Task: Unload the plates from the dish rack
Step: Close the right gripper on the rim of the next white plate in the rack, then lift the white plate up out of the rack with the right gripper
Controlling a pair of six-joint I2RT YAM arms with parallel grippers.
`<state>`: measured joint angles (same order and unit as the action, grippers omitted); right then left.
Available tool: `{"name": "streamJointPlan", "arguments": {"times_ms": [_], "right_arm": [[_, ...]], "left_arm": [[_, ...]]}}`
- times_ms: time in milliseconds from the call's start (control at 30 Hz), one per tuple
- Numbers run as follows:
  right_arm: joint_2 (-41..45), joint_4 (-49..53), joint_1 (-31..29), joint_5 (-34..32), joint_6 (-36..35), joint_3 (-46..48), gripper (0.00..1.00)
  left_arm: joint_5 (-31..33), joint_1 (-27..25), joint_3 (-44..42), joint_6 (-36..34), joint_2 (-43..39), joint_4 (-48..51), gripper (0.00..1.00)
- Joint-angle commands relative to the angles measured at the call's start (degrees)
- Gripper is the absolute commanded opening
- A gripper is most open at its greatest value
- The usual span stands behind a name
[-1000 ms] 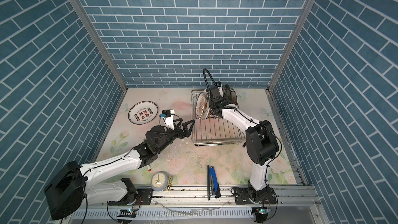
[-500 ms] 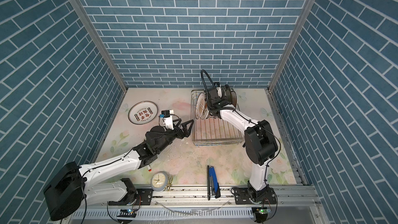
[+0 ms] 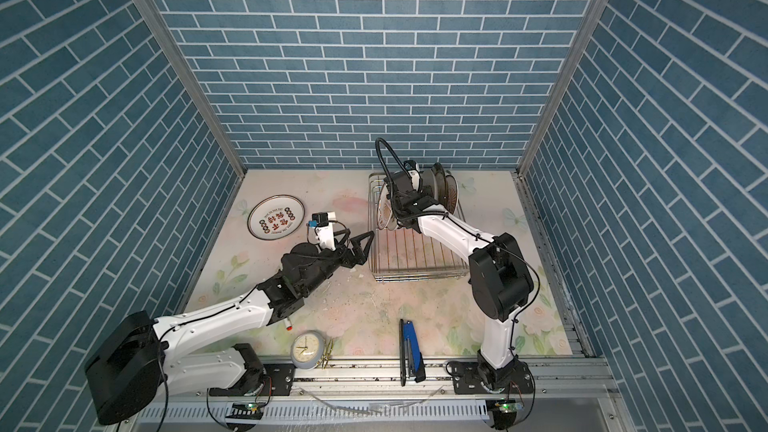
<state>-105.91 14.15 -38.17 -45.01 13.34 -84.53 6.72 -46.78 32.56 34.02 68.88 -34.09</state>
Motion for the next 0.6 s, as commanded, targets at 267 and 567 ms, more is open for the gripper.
{"name": "streamJointPlan", "arguments": {"times_ms": [267, 567], "right_arm": [[8.14, -2.91, -1.68, -5.34, -3.16, 0.48, 0.01], [12.64, -2.13, -4.58, -9.45, -5.83, 1.97, 0.01]], "left_arm": [[0.67, -0.24, -1.36, 0.11, -2.28, -0.68, 1.00], [1.15, -0.24, -2.48, 0.94, -2.34, -2.07, 1.00]]}}
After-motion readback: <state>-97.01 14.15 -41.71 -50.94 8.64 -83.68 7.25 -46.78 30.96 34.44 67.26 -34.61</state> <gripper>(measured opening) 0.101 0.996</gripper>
